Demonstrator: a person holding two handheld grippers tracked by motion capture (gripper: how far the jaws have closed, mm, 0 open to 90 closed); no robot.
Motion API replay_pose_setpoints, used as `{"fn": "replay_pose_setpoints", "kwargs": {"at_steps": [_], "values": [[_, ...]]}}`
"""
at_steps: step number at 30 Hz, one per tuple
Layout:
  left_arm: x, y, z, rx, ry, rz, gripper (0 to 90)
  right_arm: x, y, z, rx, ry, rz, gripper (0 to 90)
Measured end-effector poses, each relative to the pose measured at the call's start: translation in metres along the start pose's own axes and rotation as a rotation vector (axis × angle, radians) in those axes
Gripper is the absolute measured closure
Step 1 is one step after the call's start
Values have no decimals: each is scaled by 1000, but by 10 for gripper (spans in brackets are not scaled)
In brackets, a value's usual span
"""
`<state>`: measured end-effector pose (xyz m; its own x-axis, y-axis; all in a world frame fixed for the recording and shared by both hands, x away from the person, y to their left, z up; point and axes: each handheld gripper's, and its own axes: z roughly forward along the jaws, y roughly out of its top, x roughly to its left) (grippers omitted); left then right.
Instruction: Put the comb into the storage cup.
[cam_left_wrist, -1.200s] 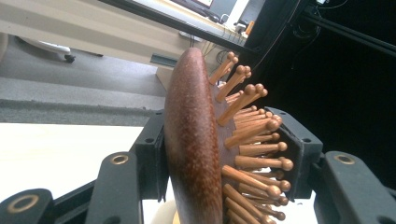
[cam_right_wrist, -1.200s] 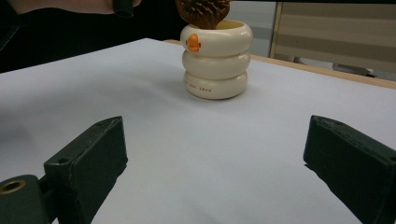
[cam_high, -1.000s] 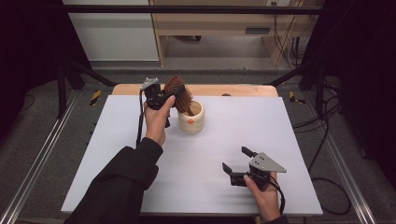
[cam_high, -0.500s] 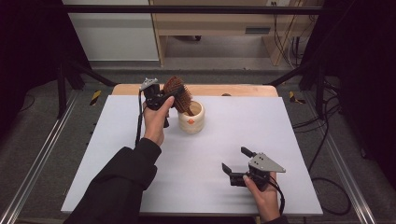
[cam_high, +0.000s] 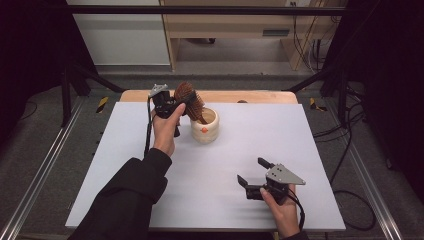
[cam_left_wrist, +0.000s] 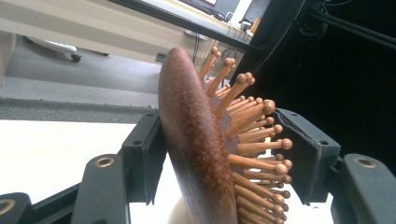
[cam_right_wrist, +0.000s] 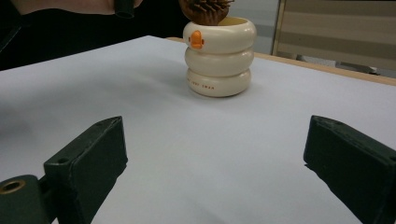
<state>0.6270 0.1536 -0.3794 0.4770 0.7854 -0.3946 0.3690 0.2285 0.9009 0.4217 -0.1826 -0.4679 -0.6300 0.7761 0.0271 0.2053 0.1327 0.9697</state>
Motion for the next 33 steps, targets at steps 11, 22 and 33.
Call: {"fn": "replay_pose_setpoints", "kwargs": {"at_steps": [11, 22, 33], "values": [[-3, -3, -1, 11, 11, 23, 332, 0, 0, 0, 3, 3, -2, 59], [-3, -6, -2, 1, 4, 2, 267, 1, -1, 1, 5, 6, -2, 59], [-3, -6, -2, -8, 13, -11, 189, 1, -1, 1, 5, 7, -2, 59]]}}
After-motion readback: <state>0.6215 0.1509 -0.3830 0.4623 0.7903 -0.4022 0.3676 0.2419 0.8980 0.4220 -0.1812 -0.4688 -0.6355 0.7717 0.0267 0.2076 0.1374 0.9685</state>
